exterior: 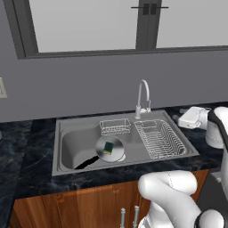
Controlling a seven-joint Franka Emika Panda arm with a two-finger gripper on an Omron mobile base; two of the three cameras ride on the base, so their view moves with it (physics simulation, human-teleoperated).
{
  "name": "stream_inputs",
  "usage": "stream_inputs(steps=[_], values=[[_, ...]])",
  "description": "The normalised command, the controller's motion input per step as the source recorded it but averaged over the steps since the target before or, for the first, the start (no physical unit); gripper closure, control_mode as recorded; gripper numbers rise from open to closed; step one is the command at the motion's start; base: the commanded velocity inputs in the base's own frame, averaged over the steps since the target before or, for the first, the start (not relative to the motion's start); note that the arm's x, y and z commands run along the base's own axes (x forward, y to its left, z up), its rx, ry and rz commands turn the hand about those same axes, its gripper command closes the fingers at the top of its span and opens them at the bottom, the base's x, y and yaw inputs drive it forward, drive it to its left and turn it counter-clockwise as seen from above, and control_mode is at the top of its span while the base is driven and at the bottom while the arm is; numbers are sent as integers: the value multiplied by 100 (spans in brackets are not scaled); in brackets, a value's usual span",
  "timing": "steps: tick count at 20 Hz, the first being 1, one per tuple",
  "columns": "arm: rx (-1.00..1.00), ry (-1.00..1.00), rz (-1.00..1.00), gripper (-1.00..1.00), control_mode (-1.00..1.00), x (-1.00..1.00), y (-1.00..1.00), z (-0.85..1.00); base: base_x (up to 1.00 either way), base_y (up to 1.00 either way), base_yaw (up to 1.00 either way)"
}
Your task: Pick the pan and sponge and place them into the sink. Then turn on the water.
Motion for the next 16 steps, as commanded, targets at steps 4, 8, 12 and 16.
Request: stream_inputs(steps=[4,8,12,16], values=[[0,0,0,-100,-100,19,0,0,0,0,0],[1,1,-1,-100,-100,18,-1,0,0,0,0],[1,0,-1,-100,-100,15,-2,0,0,0,0],[0,0,-1,-100,-100,17,-1,-3,0,0,0]])
